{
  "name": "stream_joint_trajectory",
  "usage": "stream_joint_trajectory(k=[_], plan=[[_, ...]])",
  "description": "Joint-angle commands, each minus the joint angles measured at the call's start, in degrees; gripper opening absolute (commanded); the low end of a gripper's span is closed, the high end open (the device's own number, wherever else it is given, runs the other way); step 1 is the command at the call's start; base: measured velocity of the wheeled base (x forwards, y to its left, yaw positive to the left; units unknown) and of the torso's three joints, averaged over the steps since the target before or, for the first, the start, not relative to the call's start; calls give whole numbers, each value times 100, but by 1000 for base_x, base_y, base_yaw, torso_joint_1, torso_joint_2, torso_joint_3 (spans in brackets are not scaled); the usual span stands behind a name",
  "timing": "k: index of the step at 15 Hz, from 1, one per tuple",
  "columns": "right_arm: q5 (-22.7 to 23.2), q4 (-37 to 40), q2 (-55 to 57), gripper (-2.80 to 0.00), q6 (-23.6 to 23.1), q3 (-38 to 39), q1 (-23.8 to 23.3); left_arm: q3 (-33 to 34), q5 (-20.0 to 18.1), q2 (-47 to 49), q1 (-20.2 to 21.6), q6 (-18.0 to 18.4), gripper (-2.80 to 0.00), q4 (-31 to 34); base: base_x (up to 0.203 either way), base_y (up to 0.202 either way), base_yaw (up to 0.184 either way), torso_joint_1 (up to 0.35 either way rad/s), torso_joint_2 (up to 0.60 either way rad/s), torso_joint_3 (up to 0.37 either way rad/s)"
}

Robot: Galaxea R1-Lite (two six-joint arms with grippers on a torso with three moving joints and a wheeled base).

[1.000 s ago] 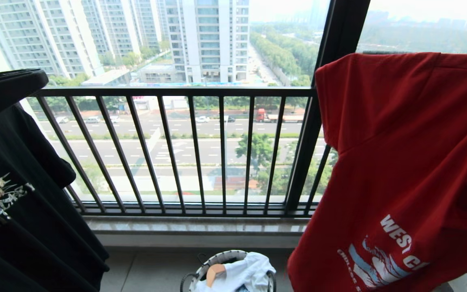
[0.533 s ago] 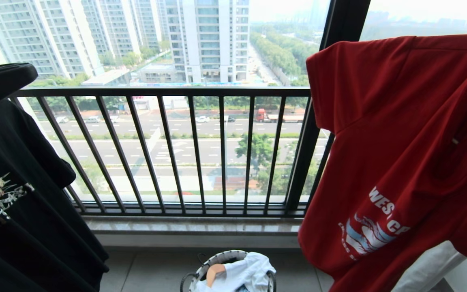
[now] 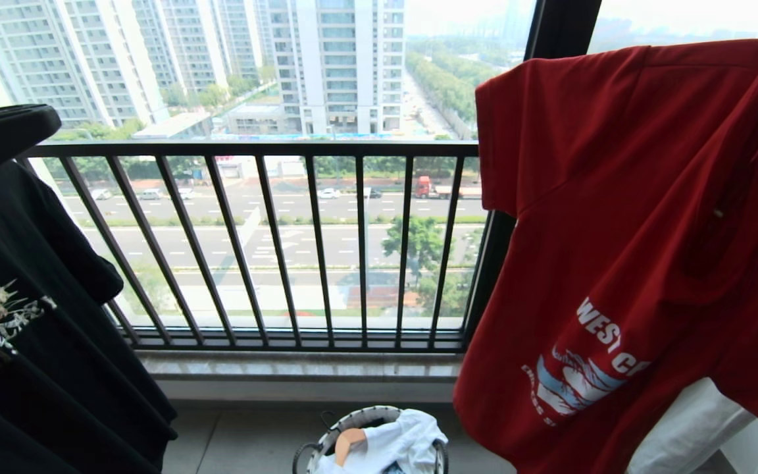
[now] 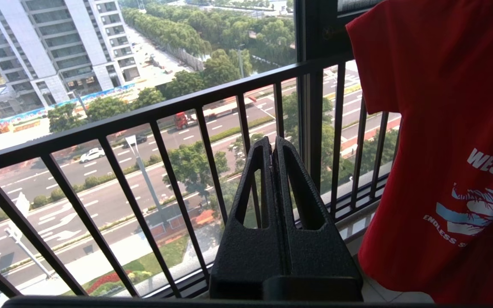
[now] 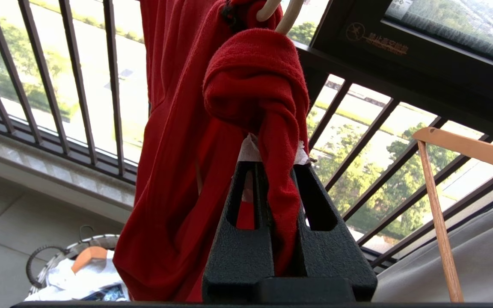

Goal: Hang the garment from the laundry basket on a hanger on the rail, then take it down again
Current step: Hang the clothes rack on the clothesline

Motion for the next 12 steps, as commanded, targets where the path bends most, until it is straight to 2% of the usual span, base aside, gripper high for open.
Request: stream_joint_trajectory(k=[1, 5, 10, 12], plan=[[-7, 11, -8, -280, -30, 13, 168, 7, 5, 25, -1, 6, -280, -10, 0, 0, 0, 0, 0, 0], [-82, -1, 128, -280, -166, -37, 1036, 7, 5, 34, -2, 6, -280, -10, 0, 0, 0, 0, 0, 0], [-819, -390, 611, -280, -157, -64, 2234, 33, 5, 78, -1, 15, -280, -1, 0, 0, 0, 0, 0, 0], [-1419, -725, 847, -280, -153, -68, 2779, 42, 5, 120, -1, 38, -280, -1, 0, 0, 0, 0, 0, 0]])
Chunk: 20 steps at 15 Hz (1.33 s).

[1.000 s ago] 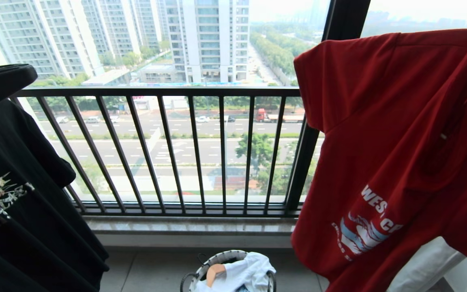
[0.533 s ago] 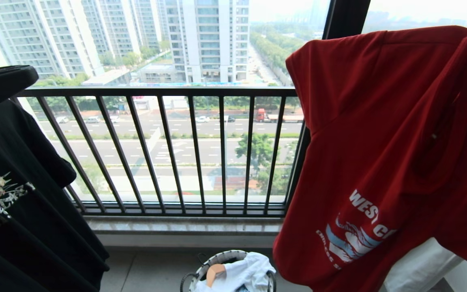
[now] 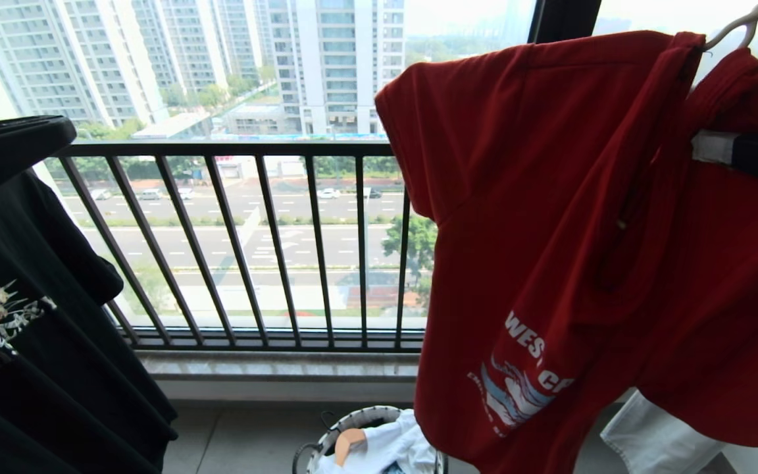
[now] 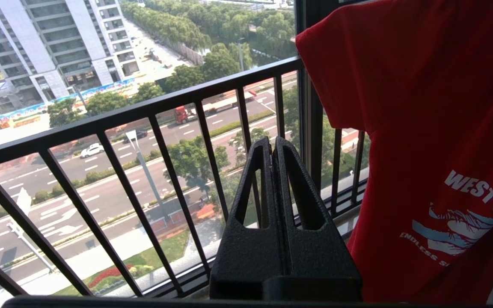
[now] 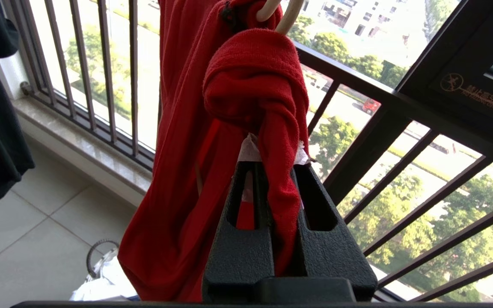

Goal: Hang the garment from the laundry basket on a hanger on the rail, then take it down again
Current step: Hang the clothes rack on the clothesline

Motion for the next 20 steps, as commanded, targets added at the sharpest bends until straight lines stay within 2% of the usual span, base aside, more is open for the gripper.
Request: stream_joint_trajectory(k=[1, 3, 5, 10, 20], plan=[[-659, -530, 461, -280, -13, -7, 624, 16, 2, 93, -1, 17, -280, -10, 0, 0, 0, 0, 0, 0], [-1116, -1076, 848, -280, -26, -12, 916, 31, 2, 159, -1, 17, -280, -10, 0, 0, 0, 0, 0, 0], [-1329, -1400, 1116, -280, -28, -10, 1009, 51, 2, 169, -1, 36, -280, -19, 0, 0, 0, 0, 0, 0], [-1397, -1575, 1594, -280, -35, -306, 1028, 55, -4, 145, -7, 88, -280, -19, 0, 0, 0, 0, 0, 0], [-1913, -1576, 2192, -280, -260, -1026, 1123, 42, 2, 2, -1, 88, -280, -28, 0, 0, 0, 0, 0, 0]])
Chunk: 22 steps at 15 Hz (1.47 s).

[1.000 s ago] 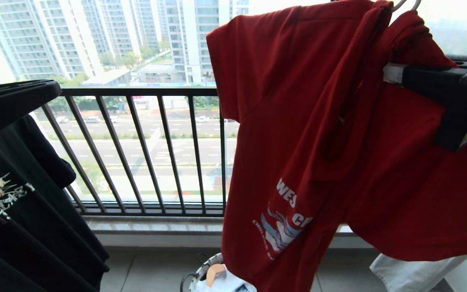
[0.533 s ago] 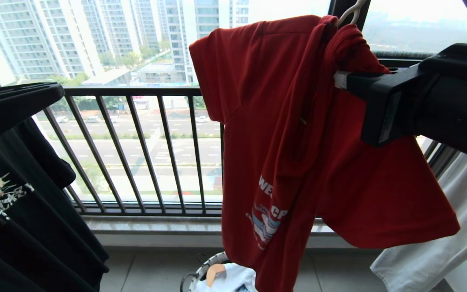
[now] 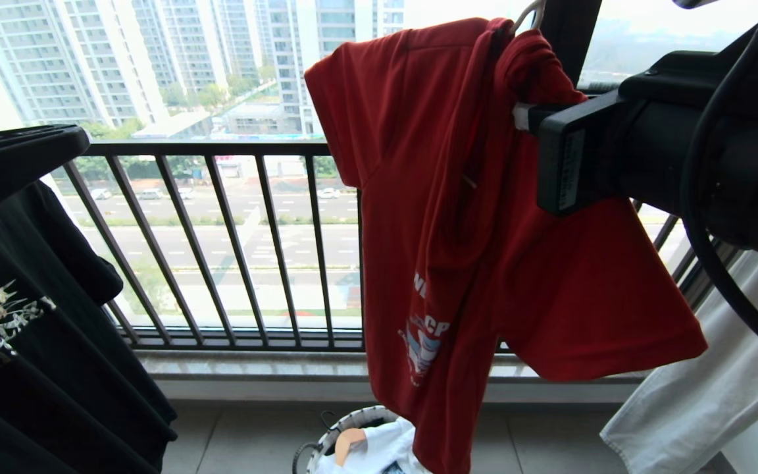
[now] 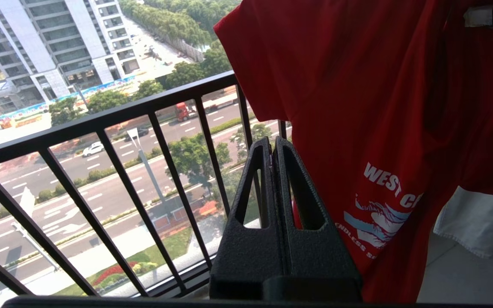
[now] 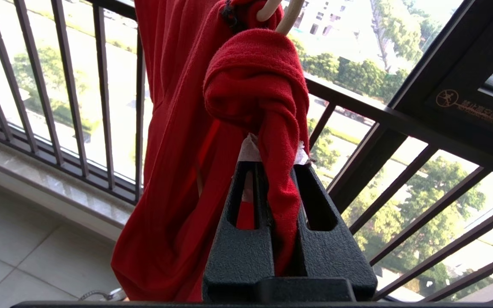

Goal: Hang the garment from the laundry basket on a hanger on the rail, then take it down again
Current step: Hang the clothes rack on the clothesline

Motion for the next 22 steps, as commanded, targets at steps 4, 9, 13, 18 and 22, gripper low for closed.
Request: stream_joint_trajectory(k=[4, 9, 13, 18, 22], plan=[[-269, 11, 266, -280, -81, -195, -16, -11, 5, -90, 4, 5, -280, -10, 0, 0, 0, 0, 0, 0], [-418, 57, 572, -280, -381, -460, -11, -20, -4, -178, -5, 5, -280, -1, 0, 0, 0, 0, 0, 0], [-418, 252, 770, -280, -597, -804, -19, -20, -4, -196, -2, 5, -280, -1, 0, 0, 0, 0, 0, 0], [-418, 603, 849, -280, -592, -930, -114, -28, -4, -240, -5, 5, -280, -1, 0, 0, 0, 0, 0, 0], [-418, 588, 842, -280, -608, -858, -134, -28, -4, -240, -5, 5, -280, -1, 0, 0, 0, 0, 0, 0]])
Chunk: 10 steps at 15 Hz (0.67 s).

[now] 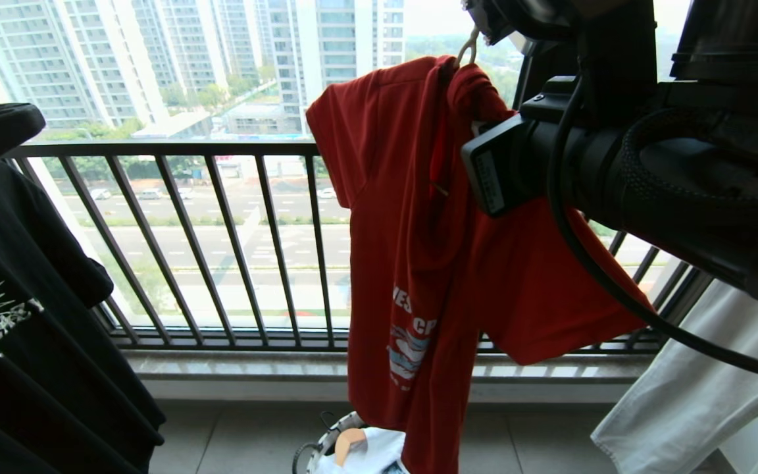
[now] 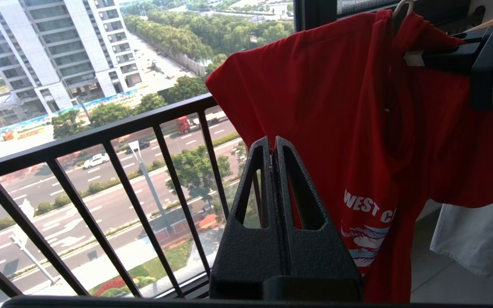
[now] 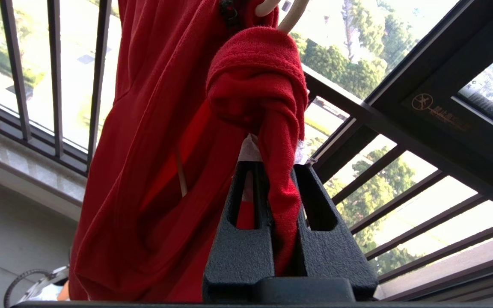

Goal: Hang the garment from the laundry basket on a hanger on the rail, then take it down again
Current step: Hang the clothes rack on the clothesline

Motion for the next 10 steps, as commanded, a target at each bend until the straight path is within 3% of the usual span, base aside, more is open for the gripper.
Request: stream_joint_trajectory(k=[1, 2, 6, 10], plan=[[-23, -3, -18, -280, -25, 40, -1, 1, 4, 6, -2, 5, -280, -10, 0, 0, 0, 0, 0, 0], [-14, -2, -35, 0, -25, 49, -1, 1, 4, 10, 6, 10, -280, -10, 0, 0, 0, 0, 0, 0], [15, 0, -301, 0, -18, 342, -1, 10, -4, 41, -2, 14, -280, -1, 0, 0, 0, 0, 0, 0], [109, -3, -813, 0, -10, 1285, -4, 27, -5, 77, -2, 22, -280, -1, 0, 0, 0, 0, 0, 0]])
